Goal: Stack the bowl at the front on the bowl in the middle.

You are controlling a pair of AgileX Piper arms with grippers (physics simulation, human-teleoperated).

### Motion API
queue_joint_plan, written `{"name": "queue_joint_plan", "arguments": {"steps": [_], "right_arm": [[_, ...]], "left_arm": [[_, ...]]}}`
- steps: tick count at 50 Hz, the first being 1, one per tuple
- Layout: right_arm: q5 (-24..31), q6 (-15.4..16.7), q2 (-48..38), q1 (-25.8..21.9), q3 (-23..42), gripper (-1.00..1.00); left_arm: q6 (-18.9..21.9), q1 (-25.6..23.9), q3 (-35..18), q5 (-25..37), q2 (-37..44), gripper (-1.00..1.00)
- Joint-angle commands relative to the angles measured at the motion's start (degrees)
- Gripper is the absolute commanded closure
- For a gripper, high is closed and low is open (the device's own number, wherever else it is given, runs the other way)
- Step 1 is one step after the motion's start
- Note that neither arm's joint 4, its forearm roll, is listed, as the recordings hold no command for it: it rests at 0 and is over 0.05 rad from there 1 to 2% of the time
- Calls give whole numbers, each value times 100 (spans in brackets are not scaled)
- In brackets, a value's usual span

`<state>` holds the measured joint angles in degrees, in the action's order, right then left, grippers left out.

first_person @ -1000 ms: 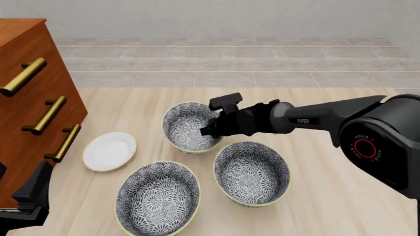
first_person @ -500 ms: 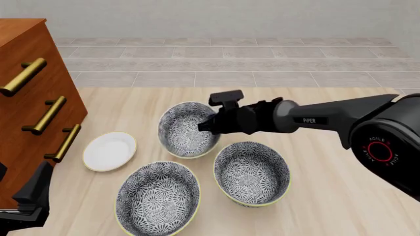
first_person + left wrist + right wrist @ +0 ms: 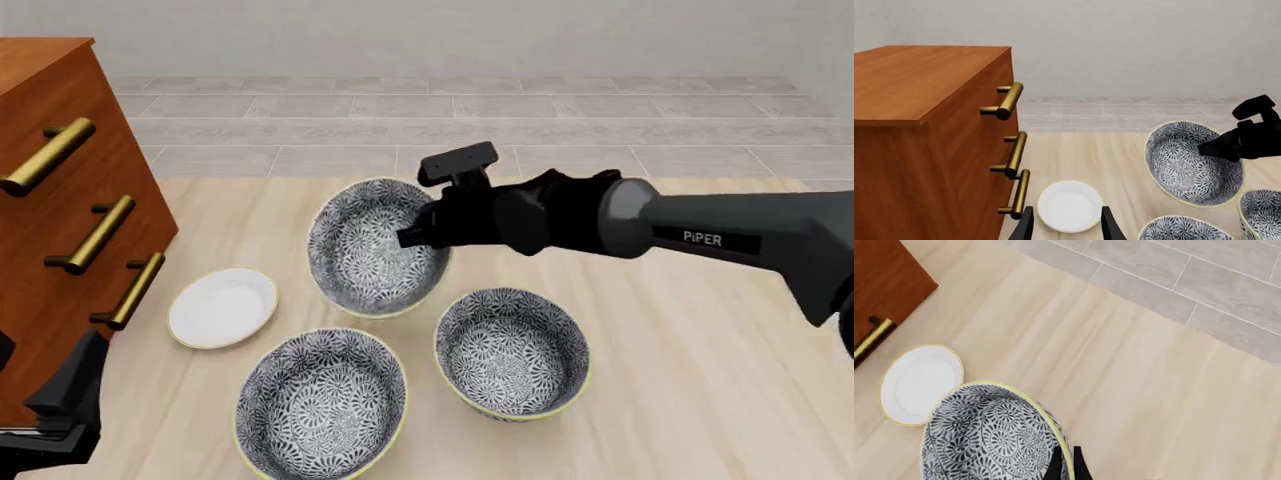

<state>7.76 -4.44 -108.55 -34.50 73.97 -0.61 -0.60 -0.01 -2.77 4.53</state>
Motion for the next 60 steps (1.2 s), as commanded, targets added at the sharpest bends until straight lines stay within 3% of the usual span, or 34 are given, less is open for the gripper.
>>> {"name": "queue_joint_plan", "arguments": {"steps": [1,18,35,60], "right_arm": [[69,-25,412,-51,-79,100],[165,130,991,13,-223,100],[310,83,1768,65,-464,100],[764,194,3582,25,-1486,100]], "left_arm": [[1,-13,0,31,-27,-100],[18,-38,-4,45,-23,-100],[29,-55,-3,32,9,-100],[56,-98,-2,-191,252,-100]]}}
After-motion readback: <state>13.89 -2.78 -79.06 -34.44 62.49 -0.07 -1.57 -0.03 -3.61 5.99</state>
